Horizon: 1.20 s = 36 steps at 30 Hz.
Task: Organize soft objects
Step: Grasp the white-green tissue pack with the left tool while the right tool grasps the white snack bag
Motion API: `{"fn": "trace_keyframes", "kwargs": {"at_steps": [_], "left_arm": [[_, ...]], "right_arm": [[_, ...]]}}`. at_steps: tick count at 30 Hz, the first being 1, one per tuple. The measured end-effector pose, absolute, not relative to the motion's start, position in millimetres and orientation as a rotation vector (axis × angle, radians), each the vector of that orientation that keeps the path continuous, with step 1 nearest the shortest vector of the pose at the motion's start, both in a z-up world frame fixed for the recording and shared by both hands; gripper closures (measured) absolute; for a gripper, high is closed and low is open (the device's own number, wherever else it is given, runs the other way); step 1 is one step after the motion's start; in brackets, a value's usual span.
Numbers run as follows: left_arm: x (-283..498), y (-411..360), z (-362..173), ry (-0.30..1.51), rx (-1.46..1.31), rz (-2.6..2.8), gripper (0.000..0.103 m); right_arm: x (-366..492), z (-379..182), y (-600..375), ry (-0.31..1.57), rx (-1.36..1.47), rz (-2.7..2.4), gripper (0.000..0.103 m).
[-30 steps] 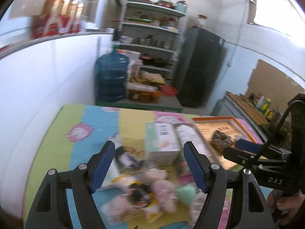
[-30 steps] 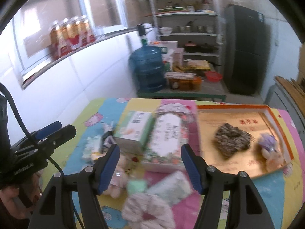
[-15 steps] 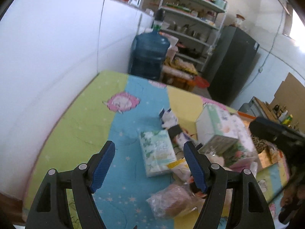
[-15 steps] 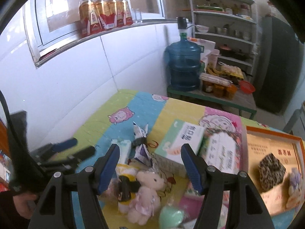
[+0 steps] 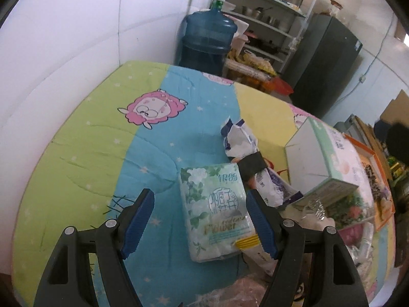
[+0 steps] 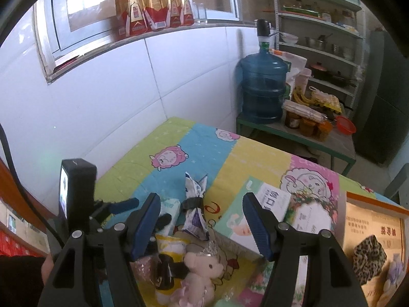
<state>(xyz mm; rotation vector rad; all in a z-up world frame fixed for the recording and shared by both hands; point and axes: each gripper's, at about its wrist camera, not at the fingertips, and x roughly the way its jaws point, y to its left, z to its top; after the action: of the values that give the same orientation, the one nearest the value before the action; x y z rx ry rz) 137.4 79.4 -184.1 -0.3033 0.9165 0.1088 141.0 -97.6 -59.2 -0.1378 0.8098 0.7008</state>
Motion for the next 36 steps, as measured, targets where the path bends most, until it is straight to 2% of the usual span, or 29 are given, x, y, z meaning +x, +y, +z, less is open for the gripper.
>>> {"fn": "trace_keyframes", "kwargs": {"at_steps": [10, 12, 13, 14, 20, 28, 33, 36], "left_arm": [[139, 81, -199, 0.921, -0.363, 0.103, 0.028], [138, 81, -199, 0.914, -0.357, 0.100, 0.031], [138, 81, -199, 0.913, -0.347, 0.098, 0.039], [138, 80, -199, 0.908, -0.338, 0.094, 0.054], [129, 87, -197, 0.857, -0.372, 0.061, 0.065], [115, 128, -190, 0.818, -0.394, 0.179, 0.067], [107, 155, -188, 0.797, -0.407, 0.241, 0.067], [101, 163, -189, 0.793, -0.413, 0.259, 0.067]], "right_arm": [[160, -68, -62, 0.834, -0.179, 0.796, 0.036], [165, -73, -55, 0.857, -0.181, 0.811, 0.036], [167, -76, -52, 0.871, -0.182, 0.818, 0.036], [170, -80, -49, 0.887, -0.184, 0.823, 0.036], [185, -103, -40, 0.982, -0.175, 0.808, 0.036], [187, -135, -18, 1.064, -0.283, 0.775, 0.036], [183, -145, 1, 1.047, -0.397, 0.730, 0.036], [183, -151, 12, 1.038, -0.454, 0.709, 0.040]]}}
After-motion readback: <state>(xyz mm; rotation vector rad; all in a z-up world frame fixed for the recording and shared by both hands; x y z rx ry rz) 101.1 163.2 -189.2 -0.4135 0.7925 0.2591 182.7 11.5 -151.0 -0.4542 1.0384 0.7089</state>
